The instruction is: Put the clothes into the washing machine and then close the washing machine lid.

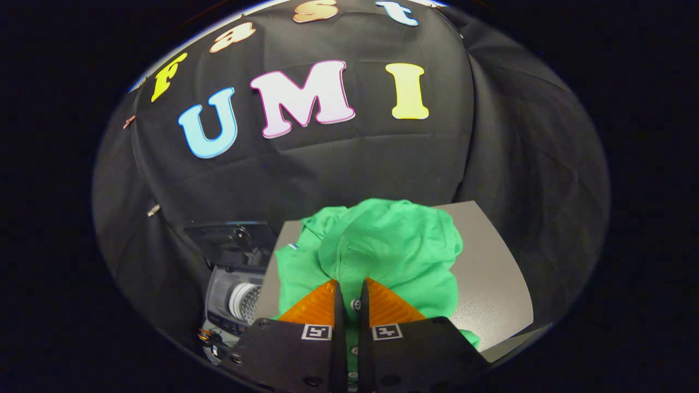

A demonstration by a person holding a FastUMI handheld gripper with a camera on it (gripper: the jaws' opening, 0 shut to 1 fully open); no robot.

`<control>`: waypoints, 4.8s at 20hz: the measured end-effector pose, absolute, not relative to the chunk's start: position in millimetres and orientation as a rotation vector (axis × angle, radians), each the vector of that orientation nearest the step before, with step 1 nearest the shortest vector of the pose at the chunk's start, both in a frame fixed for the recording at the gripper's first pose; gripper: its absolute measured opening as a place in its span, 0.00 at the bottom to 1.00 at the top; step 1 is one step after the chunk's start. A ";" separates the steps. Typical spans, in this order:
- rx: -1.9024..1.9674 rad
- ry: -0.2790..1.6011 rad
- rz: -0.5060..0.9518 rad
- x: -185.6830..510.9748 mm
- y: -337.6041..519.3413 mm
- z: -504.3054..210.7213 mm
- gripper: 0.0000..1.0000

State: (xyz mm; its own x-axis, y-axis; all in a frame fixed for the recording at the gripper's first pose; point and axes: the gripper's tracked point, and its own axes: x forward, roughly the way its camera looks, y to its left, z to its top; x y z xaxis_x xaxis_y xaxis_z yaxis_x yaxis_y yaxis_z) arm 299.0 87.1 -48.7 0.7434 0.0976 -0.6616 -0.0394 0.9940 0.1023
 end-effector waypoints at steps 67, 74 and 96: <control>-0.163 0.707 0.299 281.8 436.7 -265.6 0.98; -0.054 0.438 0.287 306.2 449.1 -158.3 0.99; -0.029 0.453 0.138 480.5 436.3 -187.7 0.99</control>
State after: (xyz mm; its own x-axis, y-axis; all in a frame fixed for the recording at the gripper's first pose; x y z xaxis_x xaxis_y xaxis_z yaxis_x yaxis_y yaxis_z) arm 480.5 436.3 -187.7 0.8899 0.1268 -0.4383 -0.1398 0.9902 0.0026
